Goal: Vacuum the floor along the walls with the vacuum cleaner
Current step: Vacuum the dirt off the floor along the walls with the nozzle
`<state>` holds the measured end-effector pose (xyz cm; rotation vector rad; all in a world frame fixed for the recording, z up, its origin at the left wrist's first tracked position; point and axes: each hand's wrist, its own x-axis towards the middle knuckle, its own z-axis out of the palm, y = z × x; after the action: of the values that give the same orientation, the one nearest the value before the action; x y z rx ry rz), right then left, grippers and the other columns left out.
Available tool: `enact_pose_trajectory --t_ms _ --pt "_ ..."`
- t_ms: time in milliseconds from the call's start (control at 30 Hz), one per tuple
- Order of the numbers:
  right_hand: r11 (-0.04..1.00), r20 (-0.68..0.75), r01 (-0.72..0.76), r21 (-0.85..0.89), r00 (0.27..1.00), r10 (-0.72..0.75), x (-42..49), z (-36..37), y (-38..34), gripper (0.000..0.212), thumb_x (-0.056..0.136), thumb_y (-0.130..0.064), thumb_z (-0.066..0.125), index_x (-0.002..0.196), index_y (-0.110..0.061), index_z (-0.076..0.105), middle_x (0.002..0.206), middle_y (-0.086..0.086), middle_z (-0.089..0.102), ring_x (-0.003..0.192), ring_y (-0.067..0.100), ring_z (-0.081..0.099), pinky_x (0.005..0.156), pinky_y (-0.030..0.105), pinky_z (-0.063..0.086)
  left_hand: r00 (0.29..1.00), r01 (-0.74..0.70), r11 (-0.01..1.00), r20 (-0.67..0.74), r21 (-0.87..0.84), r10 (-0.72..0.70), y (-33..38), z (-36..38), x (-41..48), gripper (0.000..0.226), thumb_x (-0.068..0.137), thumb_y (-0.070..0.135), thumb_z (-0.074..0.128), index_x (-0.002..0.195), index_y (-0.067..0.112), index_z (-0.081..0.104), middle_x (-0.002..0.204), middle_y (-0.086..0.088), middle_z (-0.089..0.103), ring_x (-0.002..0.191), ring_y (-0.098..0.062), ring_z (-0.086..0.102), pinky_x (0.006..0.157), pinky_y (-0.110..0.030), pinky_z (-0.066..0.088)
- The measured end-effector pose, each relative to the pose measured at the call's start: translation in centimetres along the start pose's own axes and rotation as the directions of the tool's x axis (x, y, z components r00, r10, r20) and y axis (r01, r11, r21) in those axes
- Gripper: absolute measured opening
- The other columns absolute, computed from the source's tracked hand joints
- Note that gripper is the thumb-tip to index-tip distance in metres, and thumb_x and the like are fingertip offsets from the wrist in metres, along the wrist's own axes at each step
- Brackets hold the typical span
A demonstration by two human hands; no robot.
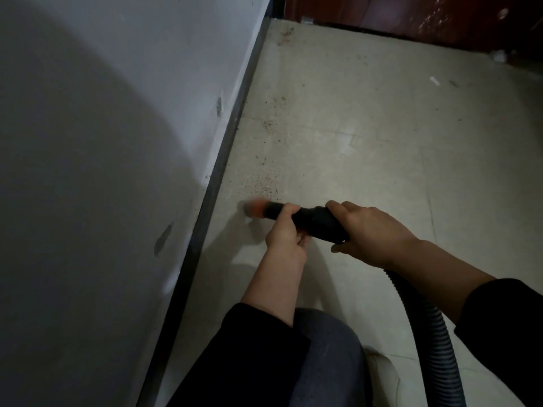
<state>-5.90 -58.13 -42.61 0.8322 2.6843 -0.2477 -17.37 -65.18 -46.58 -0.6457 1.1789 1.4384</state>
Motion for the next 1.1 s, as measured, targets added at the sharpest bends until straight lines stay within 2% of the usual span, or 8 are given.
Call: enact_pose_trajectory --t_ms 267,400,633,900,1000,1100 --pt "0.998 0.003 -0.061 0.025 0.998 0.061 -1.2 0.3 1.8 0.056 0.085 -0.036 0.070 0.128 -0.017 0.040 0.115 0.004 0.056 0.092 0.029 0.060 0.072 0.035 0.047 0.998 0.031 0.999 0.054 0.036 -0.033 -1.2 1.3 -0.2 0.042 0.087 0.013 0.066 0.126 0.001 0.057 0.109 -0.013 0.068 0.080 -0.017 0.064 0.061 -0.024 0.050" --pt "0.996 -0.001 -0.084 0.036 0.996 0.084 -1.8 0.5 2.7 0.056 0.084 -0.036 0.071 0.127 -0.017 0.040 0.114 0.004 0.056 0.091 0.029 0.060 0.073 0.036 0.048 0.995 0.037 0.998 0.094 0.056 -0.042 -1.9 1.8 -0.3 0.041 0.089 0.013 0.067 0.126 0.000 0.057 0.096 -0.011 0.067 0.078 -0.015 0.064 0.063 -0.023 0.053" --pt "0.991 -0.015 -0.121 0.054 0.992 0.121 -2.6 0.6 4.1 0.056 0.084 -0.036 0.072 0.126 -0.018 0.040 0.112 0.003 0.057 0.089 0.027 0.059 0.073 0.036 0.049 0.990 0.041 0.992 0.132 0.117 -0.057 -2.8 2.6 0.0 0.042 0.088 0.015 0.069 0.126 0.000 0.056 0.092 -0.010 0.068 0.080 -0.015 0.065 0.060 -0.023 0.053" --pt "0.988 -0.017 -0.145 0.056 0.989 0.146 -3.1 0.7 5.0 0.056 0.084 -0.036 0.071 0.127 -0.018 0.040 0.111 0.003 0.056 0.087 0.026 0.059 0.072 0.035 0.049 0.984 0.036 0.989 0.167 0.144 -0.060 -3.5 3.2 0.7 0.041 0.088 0.014 0.071 0.124 0.001 0.057 0.108 -0.015 0.069 0.086 -0.016 0.067 0.063 -0.024 0.056" --pt "0.988 -0.027 -0.148 0.049 0.988 0.149 -2.6 0.6 5.0 0.056 0.085 -0.036 0.071 0.128 -0.018 0.039 0.113 0.003 0.057 0.089 0.026 0.060 0.072 0.035 0.049 0.984 0.015 0.990 0.174 0.141 -0.040 -3.2 3.4 1.1 0.042 0.088 0.015 0.071 0.126 0.000 0.057 0.114 -0.016 0.069 0.089 -0.017 0.068 0.060 -0.022 0.058" --pt "0.988 -0.031 -0.148 0.041 0.988 0.150 -1.7 0.3 4.7 0.057 0.085 -0.035 0.071 0.128 -0.018 0.039 0.113 0.004 0.057 0.090 0.027 0.060 0.074 0.037 0.051 0.984 -0.013 0.990 0.178 0.141 -0.012 -2.8 3.4 1.5 0.041 0.089 0.018 0.071 0.124 0.002 0.058 0.116 -0.016 0.069 0.096 -0.018 0.068 0.063 -0.022 0.059"
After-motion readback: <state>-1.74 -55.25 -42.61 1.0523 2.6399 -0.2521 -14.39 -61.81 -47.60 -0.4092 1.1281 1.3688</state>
